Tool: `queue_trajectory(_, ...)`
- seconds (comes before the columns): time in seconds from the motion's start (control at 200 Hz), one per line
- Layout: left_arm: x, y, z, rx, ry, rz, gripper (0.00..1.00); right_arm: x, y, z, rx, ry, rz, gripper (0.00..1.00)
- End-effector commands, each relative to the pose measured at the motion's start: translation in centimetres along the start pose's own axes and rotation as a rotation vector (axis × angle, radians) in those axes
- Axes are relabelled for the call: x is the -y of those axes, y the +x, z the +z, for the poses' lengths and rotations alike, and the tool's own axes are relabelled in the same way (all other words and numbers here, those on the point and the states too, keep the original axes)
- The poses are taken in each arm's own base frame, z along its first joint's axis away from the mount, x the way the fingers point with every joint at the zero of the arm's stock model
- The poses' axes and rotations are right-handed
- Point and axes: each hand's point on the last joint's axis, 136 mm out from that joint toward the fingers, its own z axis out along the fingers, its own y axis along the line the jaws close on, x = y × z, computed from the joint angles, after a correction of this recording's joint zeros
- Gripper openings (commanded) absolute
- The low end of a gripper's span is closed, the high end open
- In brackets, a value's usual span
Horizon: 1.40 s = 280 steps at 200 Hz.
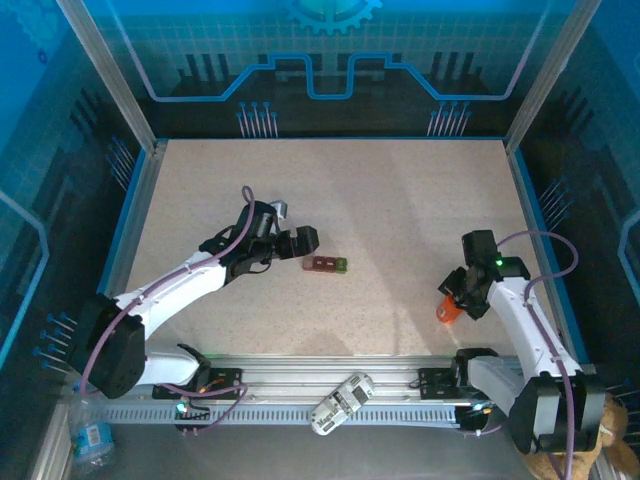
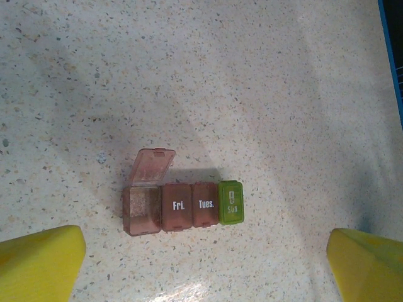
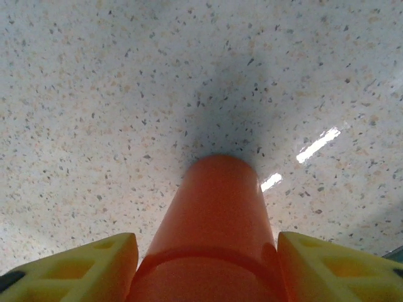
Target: Sort the pills into containers
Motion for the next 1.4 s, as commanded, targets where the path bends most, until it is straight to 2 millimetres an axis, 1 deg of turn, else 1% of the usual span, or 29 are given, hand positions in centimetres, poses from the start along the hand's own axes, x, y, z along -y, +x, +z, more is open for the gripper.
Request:
queue_trajectory(0.0,1.0,-0.4,0.0,0.007,0.028,0.0,0.99,-1.3,-0.2,-0.3,0.008,-0.085,-0.04,0.52)
queue_trajectory(0.065,0.8,-0.3,0.0,0.007,0.02,0.006,0.99,-2.7,-0.4,-0.7,0.015,-0.159,-0.089,0.47)
queue_trajectory(0.115,0.6,-0.3,0.0,0.008,0.012,0.012,0.99,-3.9,-0.4,-1.2,0.019,-0.224,-0.129,0.46)
queue_trajectory(0.16,0.5,-0.3,0.0,0.008,0.009,0.015,0.99,-5.0,-0.5,-1.7,0.019,-0.279,-0.159,0.42)
queue_trajectory(0.255,0.2,-0.5,0.1,0.006,0.006,0.011,0.99,-7.3,-0.5,-2.8,0.012,-0.39,-0.216,0.39)
queue_trajectory(0.345,-0.3,-1.1,0.0,0.011,0.019,-0.027,0.99,-10.0,-0.4,-4.0,-0.003,-0.484,-0.271,0.37)
queue_trajectory(0.455,-0.1,-2.2,-0.7,0.023,0.071,-0.085,0.99,-14.2,-0.1,-6.3,-0.003,-0.585,-0.377,0.36)
queue_trajectory(0.475,0.0,-2.4,-0.9,0.026,0.086,-0.095,0.99,-14.8,0.2,-6.4,-0.009,-0.597,-0.394,0.36)
queue_trajectory(0.495,0.2,-2.6,-1.0,0.028,0.1,-0.109,0.99,-16.1,0.0,-7.6,0.005,-0.629,-0.415,0.36)
queue_trajectory(0.61,1.1,-4.0,-2.0,0.047,0.213,-0.225,0.99,-21.5,0.5,-10.8,0.004,-0.761,-0.513,0.36)
queue_trajectory(0.725,1.5,-5.5,-3.0,0.08,0.335,-0.382,0.99,-27.0,1.6,-14.0,0.003,-0.907,-0.602,0.36)
queue_trajectory(0.831,2.1,-7.1,-4.0,0.114,0.427,-0.501,0.99,-31.0,2.3,-16.2,-0.008,-1.018,-0.645,0.36)
queue_trajectory(0.921,2.7,-8.4,-4.9,0.145,0.478,-0.578,0.99,-33.6,2.7,-17.7,-0.018,-1.097,-0.651,0.36)
queue_trajectory(0.986,3.1,-9.3,-5.5,0.172,0.509,-0.627,0.99,-35.0,3.0,-18.4,-0.023,-1.139,-0.649,0.36)
queue_trajectory(1.046,3.4,-10.2,-6.1,0.198,0.53,-0.656,0.99,-35.9,3.2,-18.6,-0.034,-1.162,-0.646,0.36)
queue_trajectory(1.126,4.0,-11.1,-6.9,0.221,0.525,-0.615,0.99,-36.7,3.2,-18.6,-0.038,-1.173,-0.64,0.36)
queue_trajectory(1.201,4.5,-11.5,-7.5,0.223,0.476,-0.486,0.99,-36.9,2.9,-18.3,-0.033,-1.159,-0.644,0.36)
queue_trajectory(1.256,4.9,-11.4,-8.0,0.219,0.425,-0.323,0.99,-36.8,2.5,-18.1,-0.032,-1.139,-0.648,0.36)
queue_trajectory(1.351,4.5,-10.1,-8.1,0.163,0.309,-0.05,0.99,-36.1,1.4,-17.8,-0.025,-1.1,-0.654,0.36)
queue_trajectory(1.396,3.7,-9.4,-7.8,0.143,0.249,0.045,0.99,-35.8,0.9,-17.7,-0.03,-1.09,-0.656,0.36)
